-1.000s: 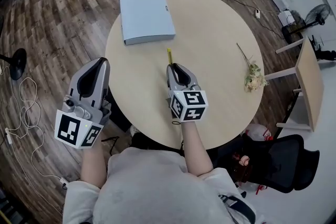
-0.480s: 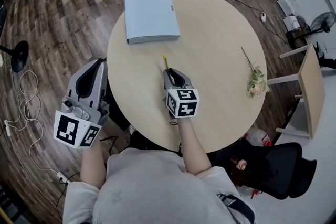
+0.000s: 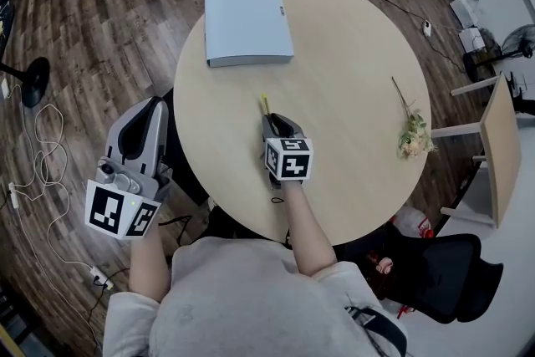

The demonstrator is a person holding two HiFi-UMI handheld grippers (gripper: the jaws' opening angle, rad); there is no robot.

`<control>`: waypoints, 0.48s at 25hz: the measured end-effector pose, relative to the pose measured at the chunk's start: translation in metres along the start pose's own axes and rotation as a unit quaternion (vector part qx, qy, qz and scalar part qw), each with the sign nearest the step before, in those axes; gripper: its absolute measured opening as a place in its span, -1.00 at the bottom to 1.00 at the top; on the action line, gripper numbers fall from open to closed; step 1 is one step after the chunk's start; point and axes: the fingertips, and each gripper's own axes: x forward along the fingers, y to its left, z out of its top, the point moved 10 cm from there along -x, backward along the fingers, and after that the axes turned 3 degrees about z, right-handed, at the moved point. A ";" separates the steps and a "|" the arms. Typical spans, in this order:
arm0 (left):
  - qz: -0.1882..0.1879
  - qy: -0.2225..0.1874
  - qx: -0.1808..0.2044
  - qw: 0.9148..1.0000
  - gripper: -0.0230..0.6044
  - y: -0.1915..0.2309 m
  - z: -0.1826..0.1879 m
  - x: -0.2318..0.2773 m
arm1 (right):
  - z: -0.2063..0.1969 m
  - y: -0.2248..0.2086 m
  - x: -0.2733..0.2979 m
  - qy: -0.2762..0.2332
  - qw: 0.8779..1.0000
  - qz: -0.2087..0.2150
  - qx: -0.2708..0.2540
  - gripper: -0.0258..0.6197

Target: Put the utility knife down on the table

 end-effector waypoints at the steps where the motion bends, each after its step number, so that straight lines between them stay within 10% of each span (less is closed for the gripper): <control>1: 0.002 0.001 -0.001 1.000 -0.90 0.001 -0.001 -0.001 | -0.002 0.000 0.003 0.006 1.000 0.000 -0.001 -0.69; 12: 0.023 0.012 -0.008 1.000 -0.90 0.008 -0.007 -0.008 | -0.022 -0.002 0.023 0.067 0.998 -0.004 -0.009 -0.69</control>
